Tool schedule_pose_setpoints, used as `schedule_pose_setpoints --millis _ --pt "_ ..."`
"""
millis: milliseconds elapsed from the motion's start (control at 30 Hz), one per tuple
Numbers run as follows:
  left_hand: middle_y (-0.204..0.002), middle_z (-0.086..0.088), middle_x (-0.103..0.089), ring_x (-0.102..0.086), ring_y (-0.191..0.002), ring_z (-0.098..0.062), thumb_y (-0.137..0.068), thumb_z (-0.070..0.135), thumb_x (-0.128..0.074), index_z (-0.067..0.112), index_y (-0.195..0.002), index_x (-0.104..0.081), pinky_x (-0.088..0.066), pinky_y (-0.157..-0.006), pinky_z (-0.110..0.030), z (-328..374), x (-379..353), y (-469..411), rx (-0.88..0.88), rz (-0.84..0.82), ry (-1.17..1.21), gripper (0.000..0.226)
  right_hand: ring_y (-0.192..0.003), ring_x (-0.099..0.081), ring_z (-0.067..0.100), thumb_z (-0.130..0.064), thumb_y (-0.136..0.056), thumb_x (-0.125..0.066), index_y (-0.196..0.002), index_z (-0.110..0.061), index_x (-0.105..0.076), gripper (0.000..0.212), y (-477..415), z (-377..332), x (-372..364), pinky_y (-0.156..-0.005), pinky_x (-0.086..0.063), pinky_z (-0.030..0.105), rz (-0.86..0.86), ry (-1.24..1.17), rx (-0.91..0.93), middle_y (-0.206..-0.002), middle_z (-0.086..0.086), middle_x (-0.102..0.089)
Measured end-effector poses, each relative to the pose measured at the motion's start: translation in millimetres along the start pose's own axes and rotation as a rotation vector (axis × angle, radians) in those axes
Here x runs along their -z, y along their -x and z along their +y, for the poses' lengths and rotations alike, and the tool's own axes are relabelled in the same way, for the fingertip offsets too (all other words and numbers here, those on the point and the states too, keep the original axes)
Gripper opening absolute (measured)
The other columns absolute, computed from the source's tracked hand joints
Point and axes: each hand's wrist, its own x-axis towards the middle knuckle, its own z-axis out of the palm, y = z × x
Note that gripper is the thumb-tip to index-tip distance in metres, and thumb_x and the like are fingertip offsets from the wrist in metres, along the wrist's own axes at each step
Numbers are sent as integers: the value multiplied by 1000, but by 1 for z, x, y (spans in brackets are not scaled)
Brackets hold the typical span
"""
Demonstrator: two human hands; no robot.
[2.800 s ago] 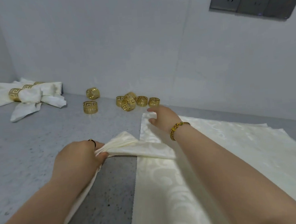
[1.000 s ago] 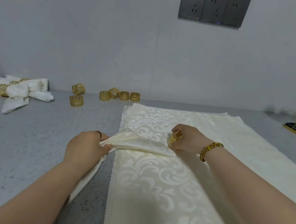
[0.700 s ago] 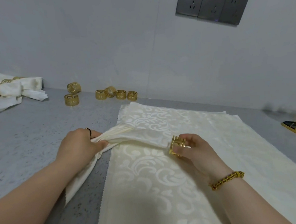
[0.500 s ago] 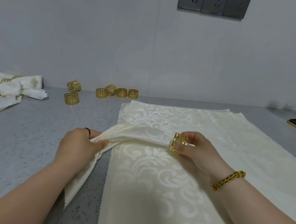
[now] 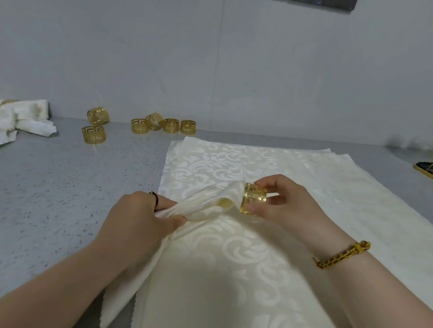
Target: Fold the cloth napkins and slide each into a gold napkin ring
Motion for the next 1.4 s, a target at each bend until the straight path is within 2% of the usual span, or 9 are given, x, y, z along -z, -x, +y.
schedule_pose_setpoints --millis 200,400,533,733,933,1100,1167,1267,1400 --pt "-98 11 -68 -55 -79 -7 -85 36 -60 37 -108 -65 -29 -61 -2 -2 1 -2 -46 11 -164 24 -86 -63 19 -7 -74 -71 -97 -19 -57 29 1 -2 14 -93 -50 37 -80 -225 -89 -93 -1 -64" --pt "-83 13 -61 -49 -70 -6 -88 42 -52 41 -112 -60 -32 -57 -13 1 -5 -1 -105 10 -342 25 -85 -61 28 -23 -68 -75 -76 -20 -43 34 -2 1 -1 -91 -49 46 104 -38 -82 -91 4 -60" --pt "-102 10 -65 -58 -92 -10 -87 40 -54 42 -114 -59 -39 -74 -18 0 -5 -2 -112 -7 -312 28 -73 -57 11 -24 -84 -62 -70 -19 -55 16 -1 5 -6 -81 -47 30 -14 31 -39 -76 -6 -59" --pt "-105 8 -66 -58 -91 -11 -86 39 -58 36 -115 -60 -37 -67 -18 -2 -4 -3 -123 -24 -284 30 -69 -57 -4 2 -85 -54 -83 -21 -61 24 -1 7 8 -67 -43 5 -192 73 -45 -84 -11 -61" --pt "-104 8 -66 -50 -80 -8 -85 38 -59 35 -114 -61 -35 -68 -19 -4 -4 -3 -112 -17 -260 29 -67 -47 4 -9 -80 -65 -101 -19 -66 23 -5 16 3 -63 -37 9 -196 412 68 -78 -13 -52" --pt "-104 7 -66 -48 -78 -8 -84 37 -61 32 -115 -62 -34 -59 -18 -3 -4 -4 -97 -22 -255 31 -77 -52 11 1 -86 -48 -93 -15 -67 26 -6 14 14 -59 -35 7 -238 431 18 -86 5 -62" --pt "-107 7 -66 -53 -85 -11 -85 38 -60 32 -116 -61 -33 -67 -19 -3 -4 -4 -104 -22 -266 32 -63 -49 3 -13 -86 -58 -79 -26 -63 16 -5 12 12 -53 -35 5 -240 396 4 -74 -3 -58" --pt "-105 7 -66 -53 -84 -11 -85 37 -60 33 -116 -61 -33 -69 -20 -2 -4 -3 -110 -18 -276 31 -53 -45 1 -16 -82 -65 -64 -31 -52 26 -6 15 -1 -51 -35 5 -181 400 9 -64 -12 -46" --pt "-104 7 -66 -54 -81 -10 -84 39 -60 31 -116 -61 -33 -62 -18 -4 -5 -5 -108 -14 -283 33 -87 -44 12 -7 -82 -60 -56 -28 -45 37 -10 16 -3 -71 -33 14 59 422 85 -76 -14 -43"
